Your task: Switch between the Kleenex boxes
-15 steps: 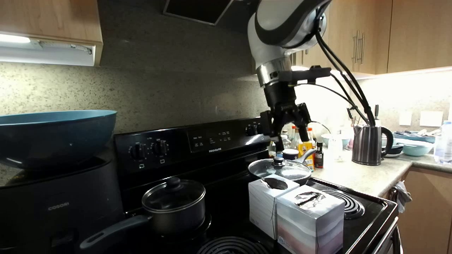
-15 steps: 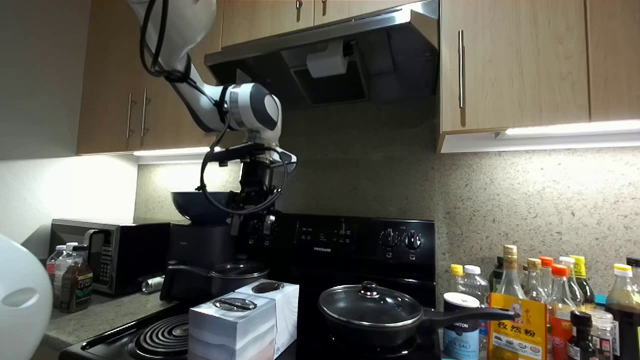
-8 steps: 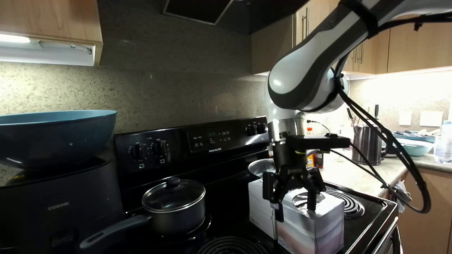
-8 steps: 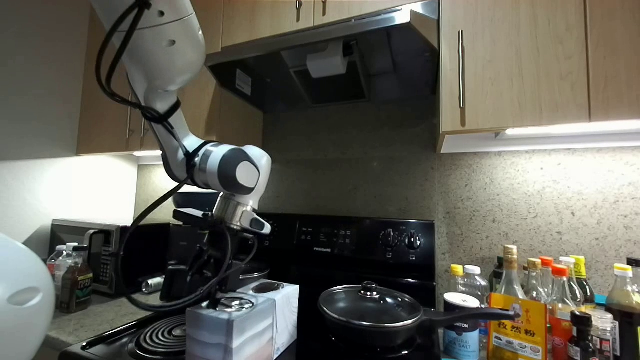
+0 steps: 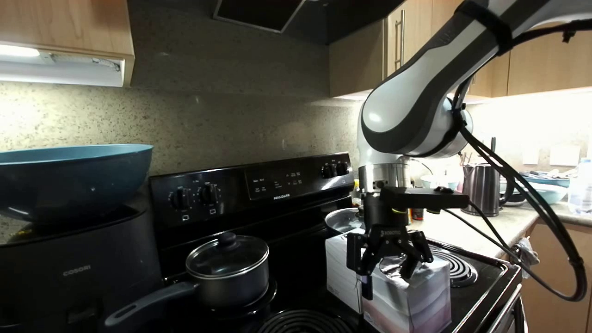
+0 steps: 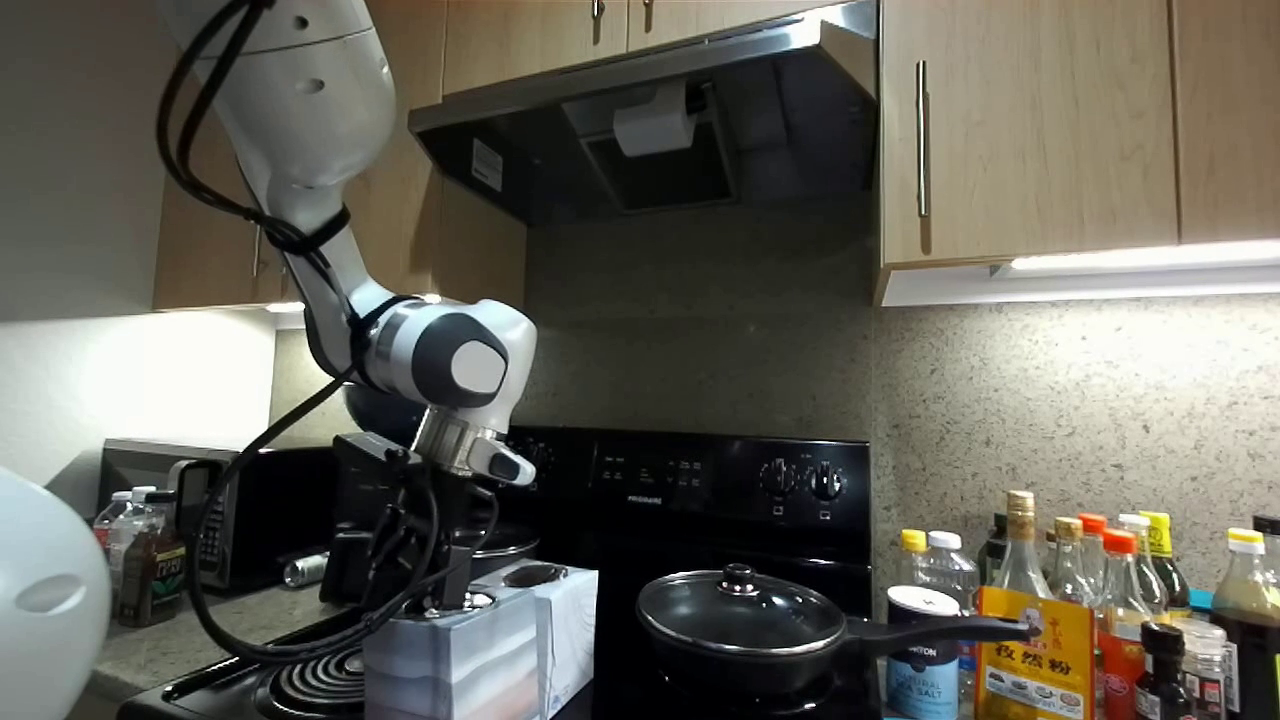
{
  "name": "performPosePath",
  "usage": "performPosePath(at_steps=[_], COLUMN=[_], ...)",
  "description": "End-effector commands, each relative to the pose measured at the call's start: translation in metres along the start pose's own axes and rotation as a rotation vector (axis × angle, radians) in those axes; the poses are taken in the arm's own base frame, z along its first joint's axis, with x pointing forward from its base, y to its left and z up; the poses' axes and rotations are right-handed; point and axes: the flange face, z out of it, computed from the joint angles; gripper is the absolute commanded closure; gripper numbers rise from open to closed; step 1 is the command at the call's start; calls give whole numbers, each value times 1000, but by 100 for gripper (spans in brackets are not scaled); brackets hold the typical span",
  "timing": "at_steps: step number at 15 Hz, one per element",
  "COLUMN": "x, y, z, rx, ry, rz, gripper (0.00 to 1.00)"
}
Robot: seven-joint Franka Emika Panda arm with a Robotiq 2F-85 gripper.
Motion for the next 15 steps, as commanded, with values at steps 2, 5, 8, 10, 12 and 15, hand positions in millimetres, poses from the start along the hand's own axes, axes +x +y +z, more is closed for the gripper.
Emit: performPosePath(at_steps=[2,5,8,10,12,15], x=[-17,-18,-17,-16,-15,-16], y=[2,4,9,11,11,4], z=[-4,-7,-13,-18,-25,-33], rx=[-6,-32,-71,-119,-168,-219], ry=[73,78,121,160,198,236], rz=[55,99,149,171,172,126], gripper=[0,0,0,0,0,0])
